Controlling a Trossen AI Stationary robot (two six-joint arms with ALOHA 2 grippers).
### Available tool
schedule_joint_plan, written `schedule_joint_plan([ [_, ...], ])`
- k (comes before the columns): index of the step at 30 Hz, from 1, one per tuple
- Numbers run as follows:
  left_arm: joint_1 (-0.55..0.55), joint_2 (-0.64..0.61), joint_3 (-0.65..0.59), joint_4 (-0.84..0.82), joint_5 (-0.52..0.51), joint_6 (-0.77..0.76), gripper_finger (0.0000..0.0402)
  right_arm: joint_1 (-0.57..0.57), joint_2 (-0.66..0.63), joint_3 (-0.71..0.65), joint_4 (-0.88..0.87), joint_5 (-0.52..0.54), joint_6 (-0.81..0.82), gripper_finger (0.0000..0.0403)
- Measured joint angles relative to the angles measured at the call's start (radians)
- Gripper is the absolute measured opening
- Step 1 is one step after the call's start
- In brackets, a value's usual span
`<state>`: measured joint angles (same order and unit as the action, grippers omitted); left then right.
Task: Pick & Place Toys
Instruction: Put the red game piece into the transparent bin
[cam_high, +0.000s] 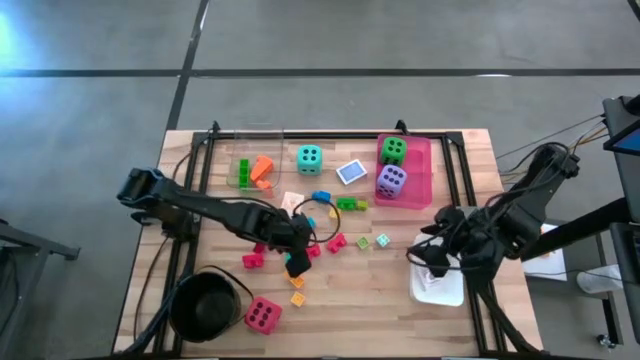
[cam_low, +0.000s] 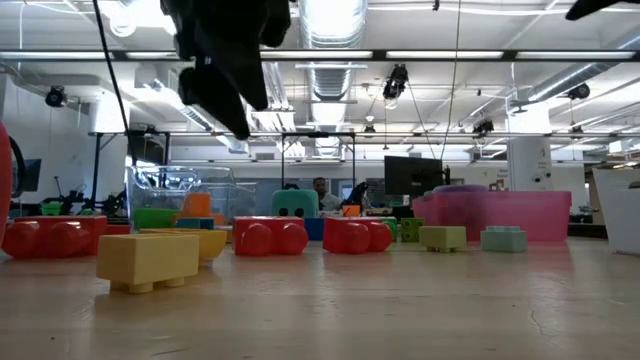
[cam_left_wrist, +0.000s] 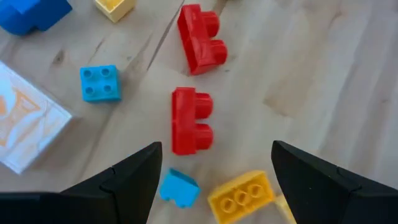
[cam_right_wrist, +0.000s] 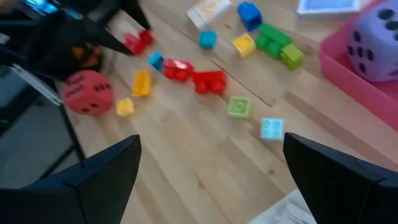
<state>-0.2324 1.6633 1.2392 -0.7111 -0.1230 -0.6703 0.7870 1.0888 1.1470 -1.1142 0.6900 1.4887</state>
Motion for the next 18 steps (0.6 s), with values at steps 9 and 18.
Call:
schedule_joint_plan([
  [9, 0.060, 0.104, -0.002, 0.009, -0.008, 0.087, 0.0303, -0.137, -0.036, -0.049, 0.220, 0.000, -0.217, 0.0384],
  [18, 0.085, 0.178, -0.003, 0.057, 0.028, 0.176, 0.0303, -0.246, -0.035, -0.055, 0.242, -0.095, -0.297, 0.0384],
])
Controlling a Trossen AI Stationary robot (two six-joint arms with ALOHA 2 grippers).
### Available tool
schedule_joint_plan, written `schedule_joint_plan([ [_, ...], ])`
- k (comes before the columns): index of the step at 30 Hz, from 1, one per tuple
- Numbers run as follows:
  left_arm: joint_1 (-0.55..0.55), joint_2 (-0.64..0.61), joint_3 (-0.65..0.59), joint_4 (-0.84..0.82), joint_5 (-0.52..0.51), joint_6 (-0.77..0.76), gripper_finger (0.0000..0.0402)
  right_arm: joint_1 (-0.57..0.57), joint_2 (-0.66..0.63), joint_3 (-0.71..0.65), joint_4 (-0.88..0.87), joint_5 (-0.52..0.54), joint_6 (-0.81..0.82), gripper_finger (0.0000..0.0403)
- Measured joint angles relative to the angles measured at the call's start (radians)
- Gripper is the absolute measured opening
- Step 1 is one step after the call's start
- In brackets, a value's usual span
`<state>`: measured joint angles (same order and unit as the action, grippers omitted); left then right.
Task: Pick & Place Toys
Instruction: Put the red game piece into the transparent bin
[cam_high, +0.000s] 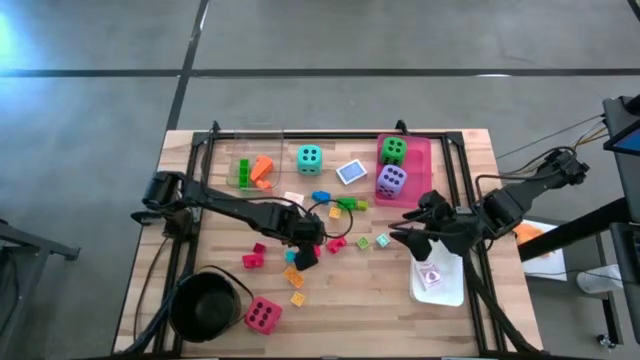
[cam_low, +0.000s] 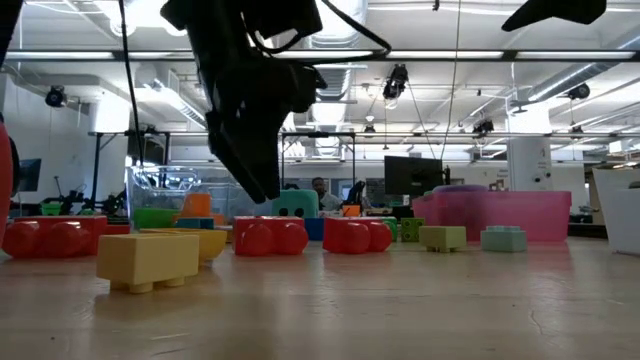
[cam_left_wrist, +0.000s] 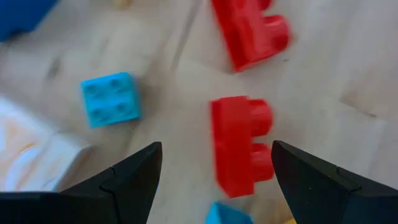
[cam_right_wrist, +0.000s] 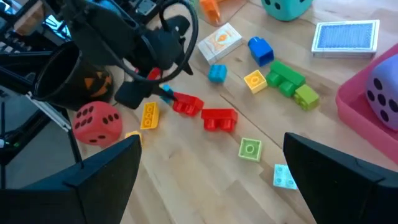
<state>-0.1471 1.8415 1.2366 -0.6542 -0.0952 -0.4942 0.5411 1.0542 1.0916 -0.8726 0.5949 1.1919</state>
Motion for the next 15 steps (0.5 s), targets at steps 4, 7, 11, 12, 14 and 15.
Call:
schedule_joint_plan([
  [4, -0.003, 0.030, 0.000, 0.036, 0.014, 0.020, 0.0303, 0.001, -0.009, 0.000, 0.005, -0.001, -0.006, 0.0384],
  [7, -0.003, 0.042, 0.000, 0.044, 0.014, 0.023, 0.0303, 0.003, -0.022, 0.000, 0.033, -0.002, -0.026, 0.0384],
  [11, -0.003, 0.063, -0.001, 0.047, 0.014, 0.027, 0.0303, 0.004, -0.039, 0.000, 0.070, -0.002, -0.069, 0.0384],
  [12, -0.003, 0.069, -0.001, 0.047, 0.014, 0.027, 0.0303, 0.004, -0.044, 0.000, 0.075, -0.002, -0.075, 0.0384],
  [14, -0.003, 0.082, -0.001, 0.049, 0.023, 0.034, 0.0303, 0.004, -0.048, 0.000, 0.084, 0.000, -0.078, 0.0384],
  [15, -0.003, 0.086, 0.000, 0.052, 0.029, 0.034, 0.0303, 0.004, -0.053, 0.000, 0.088, 0.005, -0.080, 0.0384],
])
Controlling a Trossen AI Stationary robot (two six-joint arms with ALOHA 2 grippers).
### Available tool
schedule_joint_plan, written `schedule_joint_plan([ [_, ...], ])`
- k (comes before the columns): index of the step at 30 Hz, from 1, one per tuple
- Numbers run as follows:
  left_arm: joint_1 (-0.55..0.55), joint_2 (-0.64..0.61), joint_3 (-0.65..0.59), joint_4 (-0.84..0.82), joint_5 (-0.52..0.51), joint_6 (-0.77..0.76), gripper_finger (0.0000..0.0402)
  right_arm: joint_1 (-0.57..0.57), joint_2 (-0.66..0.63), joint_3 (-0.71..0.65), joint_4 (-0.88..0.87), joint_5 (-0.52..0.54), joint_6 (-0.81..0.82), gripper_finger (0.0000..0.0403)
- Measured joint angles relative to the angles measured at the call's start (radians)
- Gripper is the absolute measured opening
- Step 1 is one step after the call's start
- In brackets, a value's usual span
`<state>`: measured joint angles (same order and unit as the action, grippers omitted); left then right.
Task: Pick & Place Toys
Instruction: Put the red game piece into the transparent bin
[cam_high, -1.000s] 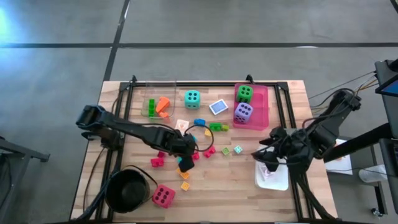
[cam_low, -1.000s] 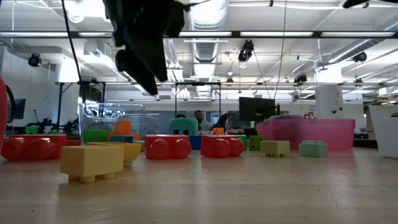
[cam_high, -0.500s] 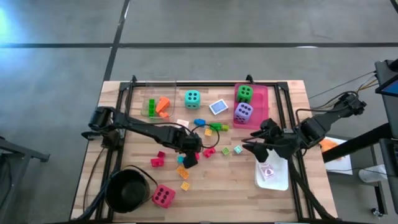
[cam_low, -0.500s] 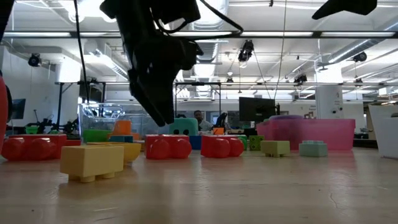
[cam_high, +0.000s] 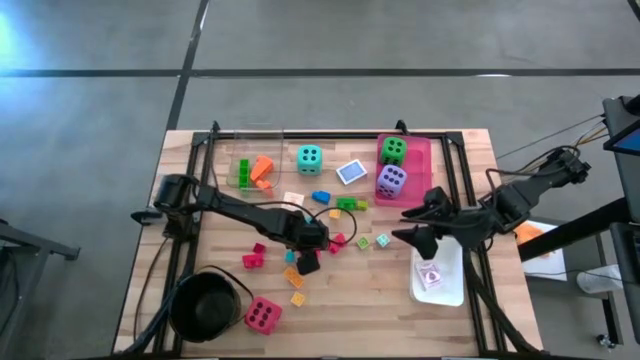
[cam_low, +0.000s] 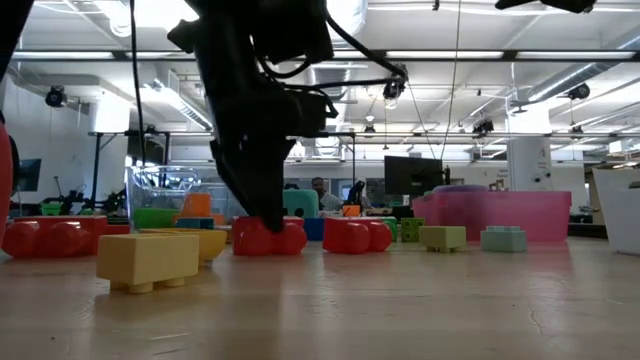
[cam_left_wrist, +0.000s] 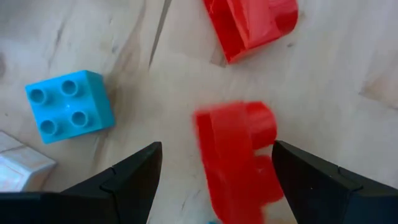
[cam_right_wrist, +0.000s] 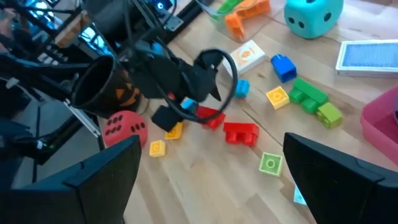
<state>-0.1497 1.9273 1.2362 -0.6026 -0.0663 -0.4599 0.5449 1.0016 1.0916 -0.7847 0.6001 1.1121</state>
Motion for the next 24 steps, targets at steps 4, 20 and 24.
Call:
schedule_joint_plan([
  [4, 0.000, 0.021, 0.000, -0.004, -0.002, -0.001, 0.0303, 0.000, -0.007, 0.000, 0.018, 0.002, -0.027, 0.0384],
  [20, 0.008, 0.025, 0.002, 0.007, 0.021, -0.009, 0.0129, 0.000, -0.005, 0.000, 0.019, 0.004, -0.039, 0.0384],
  [24, 0.012, 0.021, 0.005, 0.012, 0.051, -0.016, 0.0065, 0.000, -0.005, 0.000, 0.019, 0.005, -0.043, 0.0384],
])
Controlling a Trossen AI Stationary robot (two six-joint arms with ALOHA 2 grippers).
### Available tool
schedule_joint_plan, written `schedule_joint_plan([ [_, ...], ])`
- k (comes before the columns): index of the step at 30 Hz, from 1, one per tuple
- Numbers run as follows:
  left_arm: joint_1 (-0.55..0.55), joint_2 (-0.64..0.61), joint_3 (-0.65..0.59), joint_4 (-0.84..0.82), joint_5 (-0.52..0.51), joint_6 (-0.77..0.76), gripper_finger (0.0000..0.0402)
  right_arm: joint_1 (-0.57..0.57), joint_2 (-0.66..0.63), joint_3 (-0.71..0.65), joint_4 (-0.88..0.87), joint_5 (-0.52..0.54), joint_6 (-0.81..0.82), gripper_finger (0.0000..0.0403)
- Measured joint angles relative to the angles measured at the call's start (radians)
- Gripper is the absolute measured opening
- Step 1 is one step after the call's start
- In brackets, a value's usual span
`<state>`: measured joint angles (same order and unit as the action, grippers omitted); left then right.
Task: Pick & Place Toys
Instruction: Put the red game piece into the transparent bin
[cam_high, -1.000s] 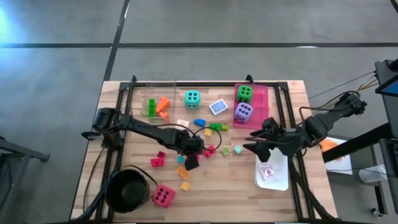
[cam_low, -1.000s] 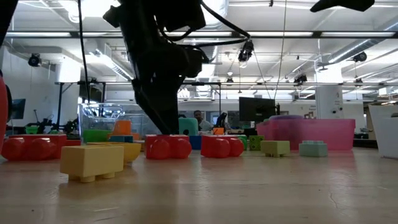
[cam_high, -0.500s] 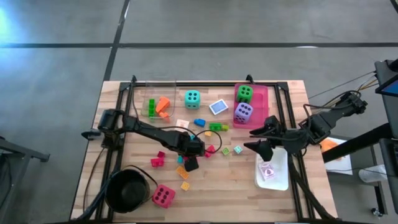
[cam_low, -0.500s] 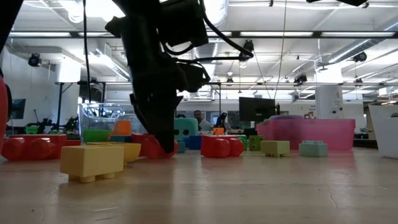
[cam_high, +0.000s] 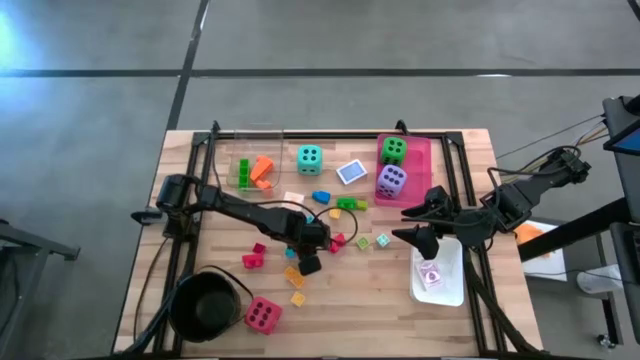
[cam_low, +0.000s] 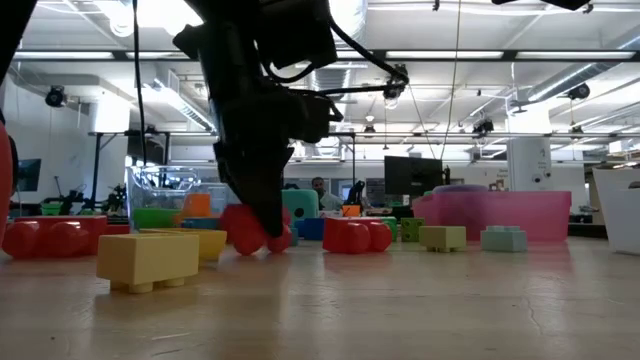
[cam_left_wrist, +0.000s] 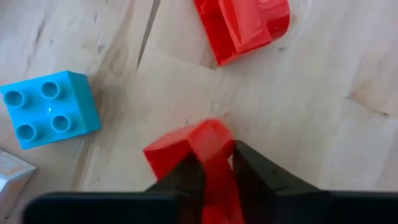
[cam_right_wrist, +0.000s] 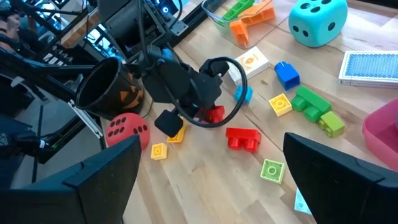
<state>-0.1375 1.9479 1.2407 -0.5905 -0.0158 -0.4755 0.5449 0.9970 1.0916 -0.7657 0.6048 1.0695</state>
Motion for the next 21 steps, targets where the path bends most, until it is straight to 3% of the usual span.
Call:
schedule_joint_plan([
  [5, 0.001, -0.002, 0.004, -0.009, 0.017, -0.007, 0.0014, 0.000, 0.000, 0.000, 0.000, 0.000, 0.000, 0.0384],
  [15, 0.006, -0.015, 0.030, -0.030, 0.021, -0.030, 0.0011, 0.000, 0.000, 0.000, 0.000, 0.000, 0.000, 0.0384],
  [21, 0.047, -0.094, 0.040, -0.041, 0.016, -0.057, 0.0010, 0.000, 0.000, 0.000, 0.003, 0.008, 0.001, 0.0384],
])
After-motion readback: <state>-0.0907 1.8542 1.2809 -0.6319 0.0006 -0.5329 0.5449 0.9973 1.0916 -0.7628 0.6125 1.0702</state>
